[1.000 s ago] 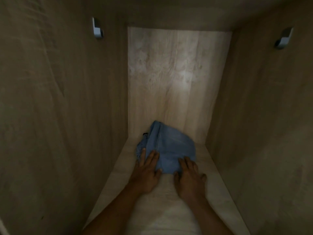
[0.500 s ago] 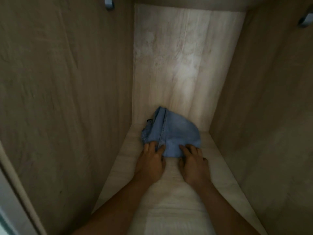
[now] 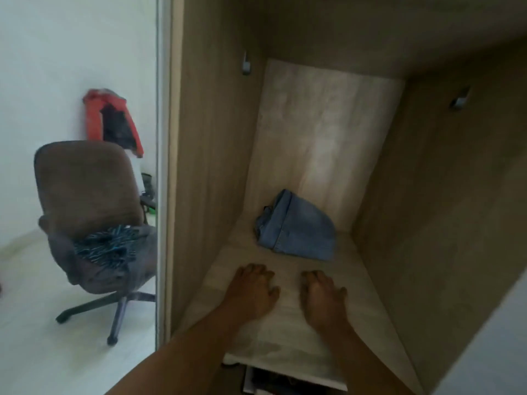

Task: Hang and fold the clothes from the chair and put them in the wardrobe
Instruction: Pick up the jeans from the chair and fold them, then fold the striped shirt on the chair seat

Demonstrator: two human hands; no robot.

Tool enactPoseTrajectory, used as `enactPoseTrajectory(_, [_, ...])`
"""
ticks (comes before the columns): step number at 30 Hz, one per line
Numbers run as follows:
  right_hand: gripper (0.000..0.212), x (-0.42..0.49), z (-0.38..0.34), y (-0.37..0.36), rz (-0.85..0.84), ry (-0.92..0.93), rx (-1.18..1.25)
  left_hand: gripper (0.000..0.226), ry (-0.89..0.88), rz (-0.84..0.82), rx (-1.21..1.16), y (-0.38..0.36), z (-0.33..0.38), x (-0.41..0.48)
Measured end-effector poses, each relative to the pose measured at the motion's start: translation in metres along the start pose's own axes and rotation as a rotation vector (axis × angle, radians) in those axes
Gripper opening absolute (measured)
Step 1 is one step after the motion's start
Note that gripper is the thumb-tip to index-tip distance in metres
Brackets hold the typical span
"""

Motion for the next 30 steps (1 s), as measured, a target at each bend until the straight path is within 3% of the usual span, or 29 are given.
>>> enactPoseTrajectory(4, [0.046,-0.067,-0.003,0.019,-0.045,0.086,0.105,0.057,0.065,0.005,-0.009,0.023,0.025,-0.067])
enactPoseTrajectory(12, [0.040,-0.204,-0.058,0.048,0.002,0.360,0.341,0.050,0.192,0.233,0.074,0.093,0.045,-0.246])
enactPoseTrajectory(21, [0.044,-0.345,-0.272,0.046,-0.252,0.809,0.582,0.054,0.756,0.299,0.125,0.183,-0.058,-0.508])
enactPoseTrajectory(30, [0.050,-0.539,-0.521,0.005,-0.484,1.220,0.523,0.061,1.308,0.277,0.093,0.222,-0.162,-0.819])
Point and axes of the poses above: each hand's wrist, its own x-axis towards the middle knuckle, its own y-axis out of the back of the hand, z = x × y, the point moved 1 cm from there along x, towards the middle knuckle, and after that the axes turned 5 degrees about -y, right-handed, at the moved point
